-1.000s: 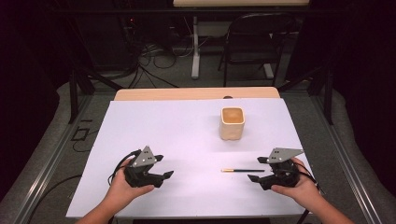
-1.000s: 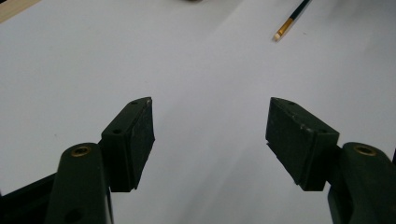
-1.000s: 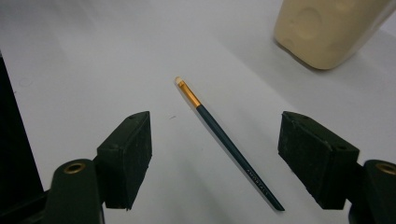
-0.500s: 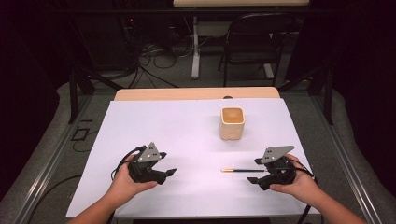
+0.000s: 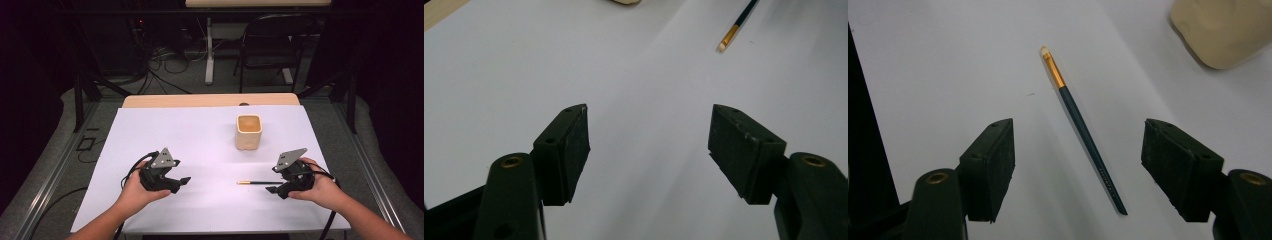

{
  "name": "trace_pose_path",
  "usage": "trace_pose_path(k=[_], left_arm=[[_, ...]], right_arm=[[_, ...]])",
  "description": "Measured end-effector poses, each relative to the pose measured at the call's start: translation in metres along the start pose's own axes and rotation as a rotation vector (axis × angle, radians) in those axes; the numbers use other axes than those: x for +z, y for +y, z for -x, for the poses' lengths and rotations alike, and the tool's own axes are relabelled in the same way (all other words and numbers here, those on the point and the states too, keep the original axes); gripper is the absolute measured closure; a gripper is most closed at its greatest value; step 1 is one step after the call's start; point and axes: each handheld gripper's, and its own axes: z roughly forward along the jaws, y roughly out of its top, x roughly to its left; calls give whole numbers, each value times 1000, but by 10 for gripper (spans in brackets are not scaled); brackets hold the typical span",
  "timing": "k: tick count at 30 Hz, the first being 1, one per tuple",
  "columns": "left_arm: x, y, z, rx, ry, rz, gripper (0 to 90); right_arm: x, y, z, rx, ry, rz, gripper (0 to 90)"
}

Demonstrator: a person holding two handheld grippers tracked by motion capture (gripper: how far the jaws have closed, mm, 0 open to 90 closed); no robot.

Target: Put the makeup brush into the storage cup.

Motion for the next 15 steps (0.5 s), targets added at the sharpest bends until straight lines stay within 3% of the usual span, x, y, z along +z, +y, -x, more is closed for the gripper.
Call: trace_pose_path(k=[4,6,8,13,15], left_arm=[[-2,2,-2,-7,4,4,329],[-2,3,-2,-6,7,8,330],[-4,6,-2,-4,5,17,330],[-3,8,-1,-3,0,21,330],[-2,8,-1,-1,-1,20,330]], right_arm=[[-1,6,5,-22,-8,-54,303],[-1,7,5,-24,-10,-50,303],[-1,12,7,-51,-17,-87,303],[0,16,8,-53,-18,-104,305],[1,18,10,-80,-24,-134,306]])
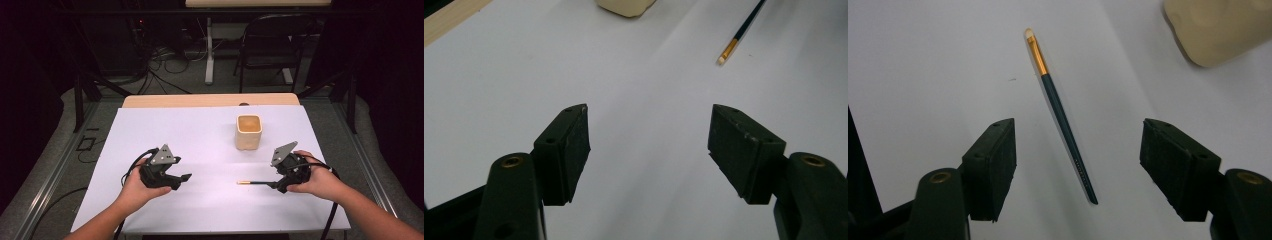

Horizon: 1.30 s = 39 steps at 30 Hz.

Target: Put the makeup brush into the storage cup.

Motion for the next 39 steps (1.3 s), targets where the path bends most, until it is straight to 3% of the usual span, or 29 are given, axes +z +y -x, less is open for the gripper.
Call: trace_pose_path(k=[11,24,29,34,39], left_arm=[[2,1,-1,-5,-7,6,330],[4,2,-2,-13,-10,7,330],[3,2,-3,-13,-11,9,331],[3,1,-3,-16,-8,9,330],[3,1,-3,-17,-8,12,332]], right_arm=[[10,6,2,-24,20,-43,305],[14,21,8,-28,28,-90,212],[16,28,8,-61,8,-153,169],[18,34,7,-88,25,-205,145],[21,37,8,-99,30,-209,148]])
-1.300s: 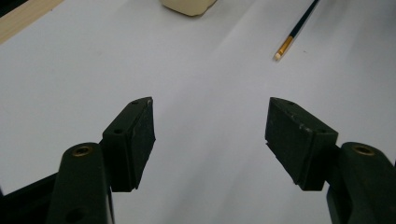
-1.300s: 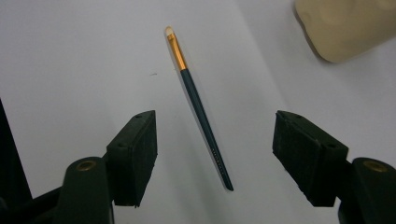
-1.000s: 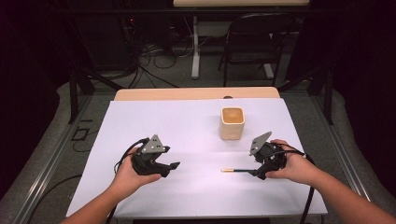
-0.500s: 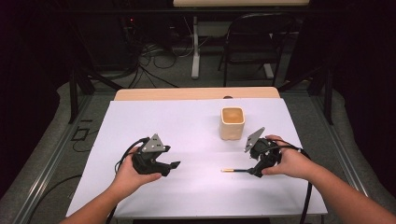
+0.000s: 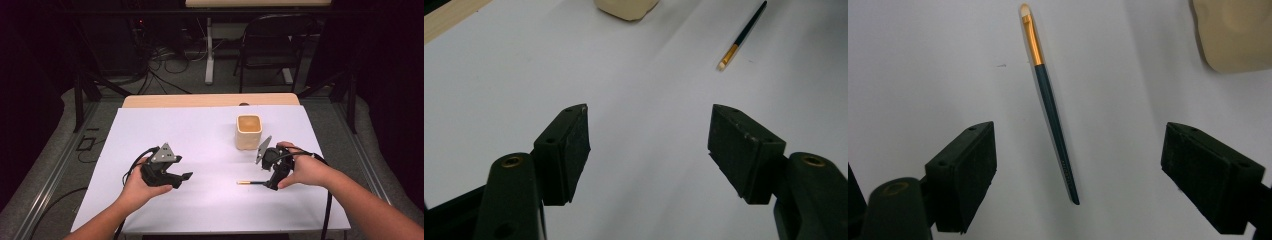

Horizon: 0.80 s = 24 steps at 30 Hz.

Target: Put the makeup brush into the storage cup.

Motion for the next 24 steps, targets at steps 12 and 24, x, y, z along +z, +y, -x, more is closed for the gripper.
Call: trace_pose_path(k=[12,24], left_arm=[[1,0,0,0,-3,-3,332],[1,0,0,0,-3,0,333]], right_arm=[[8,7,2,-48,56,-25,330],[16,15,1,-106,115,-99,476]])
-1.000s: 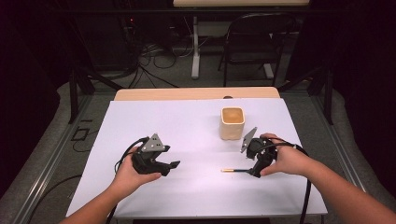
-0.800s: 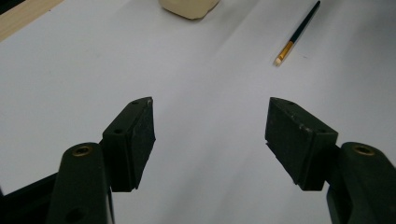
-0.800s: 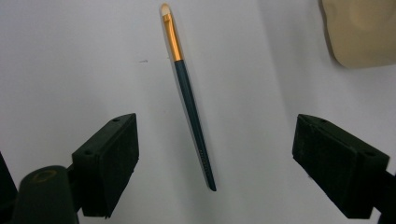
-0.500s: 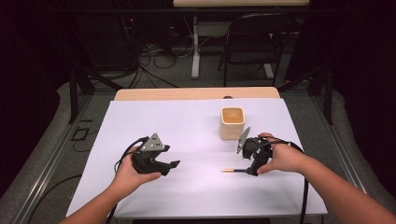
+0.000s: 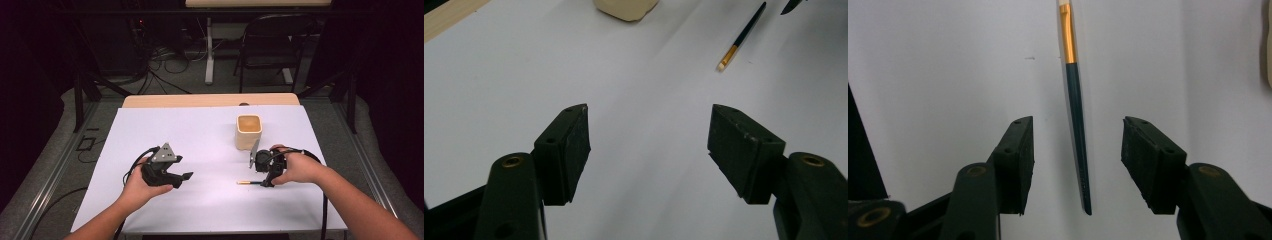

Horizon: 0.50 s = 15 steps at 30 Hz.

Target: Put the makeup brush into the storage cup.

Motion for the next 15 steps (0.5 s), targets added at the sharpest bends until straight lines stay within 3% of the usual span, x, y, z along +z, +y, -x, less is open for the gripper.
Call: trace_pose_path(k=[9,15], left_arm=[[-1,0,0,-1,0,-3,332],[0,0,0,2,0,-4,332]], right_arm=[[3,7,-2,-31,1,-68,522],[3,10,-2,-50,-21,-64,503]])
